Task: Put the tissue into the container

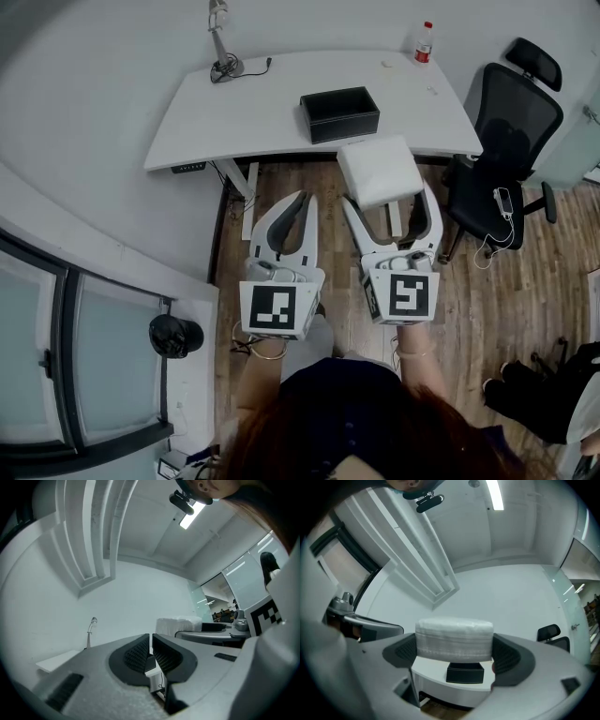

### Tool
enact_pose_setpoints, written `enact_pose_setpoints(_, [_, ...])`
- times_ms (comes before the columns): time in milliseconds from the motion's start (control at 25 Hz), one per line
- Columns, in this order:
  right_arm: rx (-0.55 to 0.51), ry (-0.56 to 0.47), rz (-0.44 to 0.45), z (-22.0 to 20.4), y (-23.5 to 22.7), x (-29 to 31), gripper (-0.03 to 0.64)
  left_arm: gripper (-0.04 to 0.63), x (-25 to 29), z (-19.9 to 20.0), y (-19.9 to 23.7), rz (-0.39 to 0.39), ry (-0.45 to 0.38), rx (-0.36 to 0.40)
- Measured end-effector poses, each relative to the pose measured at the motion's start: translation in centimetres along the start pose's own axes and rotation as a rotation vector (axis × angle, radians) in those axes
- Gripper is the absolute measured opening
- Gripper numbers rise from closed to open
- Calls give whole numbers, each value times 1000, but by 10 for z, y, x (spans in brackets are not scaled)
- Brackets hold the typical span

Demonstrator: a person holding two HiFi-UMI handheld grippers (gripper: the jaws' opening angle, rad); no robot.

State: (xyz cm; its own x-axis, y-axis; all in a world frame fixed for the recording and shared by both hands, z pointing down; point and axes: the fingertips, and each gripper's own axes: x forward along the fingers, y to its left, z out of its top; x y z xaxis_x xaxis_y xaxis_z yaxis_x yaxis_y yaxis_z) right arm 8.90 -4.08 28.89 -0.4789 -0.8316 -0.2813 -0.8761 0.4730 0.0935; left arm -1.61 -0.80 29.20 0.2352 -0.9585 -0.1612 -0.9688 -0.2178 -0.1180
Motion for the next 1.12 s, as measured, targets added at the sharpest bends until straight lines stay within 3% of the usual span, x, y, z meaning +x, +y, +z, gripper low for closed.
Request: enact_pose_setpoints(1120, [-28,48,-98,-25,18,97,446,41,64,-20,90,-84,-4,-62])
